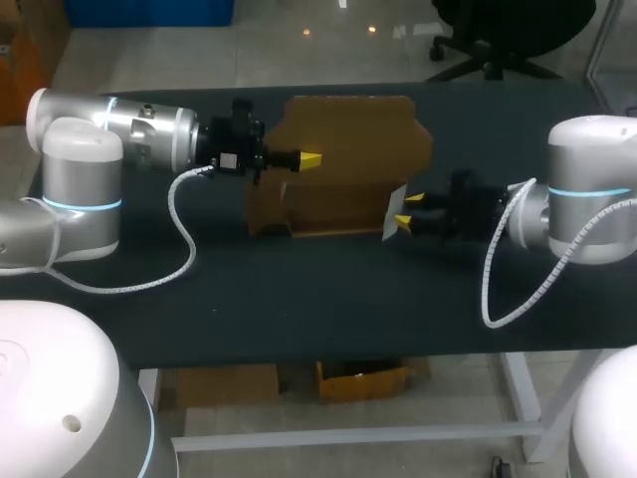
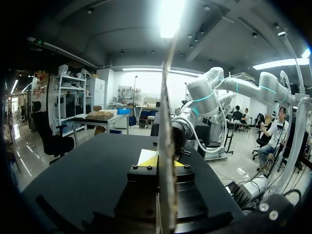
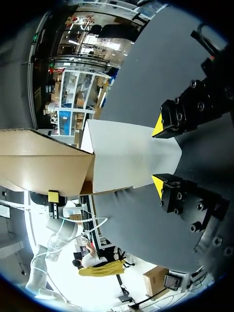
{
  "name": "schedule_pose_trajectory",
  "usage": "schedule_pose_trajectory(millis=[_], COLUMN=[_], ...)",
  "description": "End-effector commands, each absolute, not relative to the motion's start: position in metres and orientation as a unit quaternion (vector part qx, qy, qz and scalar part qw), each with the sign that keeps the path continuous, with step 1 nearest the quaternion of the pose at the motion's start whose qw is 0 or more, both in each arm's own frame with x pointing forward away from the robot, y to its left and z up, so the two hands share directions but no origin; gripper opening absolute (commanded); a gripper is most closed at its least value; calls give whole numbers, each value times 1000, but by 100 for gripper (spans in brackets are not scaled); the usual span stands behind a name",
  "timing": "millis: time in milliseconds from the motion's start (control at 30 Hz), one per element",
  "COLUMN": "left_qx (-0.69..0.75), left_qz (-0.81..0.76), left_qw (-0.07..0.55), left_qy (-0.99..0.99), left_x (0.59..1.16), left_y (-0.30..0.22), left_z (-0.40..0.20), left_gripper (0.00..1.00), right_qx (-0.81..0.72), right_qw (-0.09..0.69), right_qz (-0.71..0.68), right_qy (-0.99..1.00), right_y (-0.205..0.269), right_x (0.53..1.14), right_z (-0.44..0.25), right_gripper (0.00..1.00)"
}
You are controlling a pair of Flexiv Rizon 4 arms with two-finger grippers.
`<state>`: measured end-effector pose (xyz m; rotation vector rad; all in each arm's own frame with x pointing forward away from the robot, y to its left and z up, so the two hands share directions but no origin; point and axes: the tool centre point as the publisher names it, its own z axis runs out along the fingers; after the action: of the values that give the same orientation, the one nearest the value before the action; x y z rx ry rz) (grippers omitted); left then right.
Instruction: Assemble the packaging by folding the flat box into shape, placing the metal phone stand inside, and closing the box properly
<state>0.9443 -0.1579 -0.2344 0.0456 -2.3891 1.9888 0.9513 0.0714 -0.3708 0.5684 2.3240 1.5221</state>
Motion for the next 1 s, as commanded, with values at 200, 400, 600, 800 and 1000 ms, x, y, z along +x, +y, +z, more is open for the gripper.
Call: schedule_pose_trajectory(millis=[200,400,600,800,1000], left_qx=[14,14,14,14,14], left_qz=[639,639,639,639,639], left_qw=[18,18,18,18,18], left_qy=[-769,-769,-769,-769,-769], left_x=[946,946,946,946,946], left_y=[-159,-159,-159,-159,-159], left_z=[-240,-240,-240,-240,-240], left_gripper=[0,0,0,0,0], right_qx=[199,203,211,222,236], right_qw=[159,161,164,167,173], right_qz=[522,513,505,502,497], right_qy=[814,818,820,819,817], right_y=[80,83,84,85,84], right_x=[954,956,959,957,957], right_z=[-368,-367,-366,-368,-369], right_gripper=[45,45,45,45,45])
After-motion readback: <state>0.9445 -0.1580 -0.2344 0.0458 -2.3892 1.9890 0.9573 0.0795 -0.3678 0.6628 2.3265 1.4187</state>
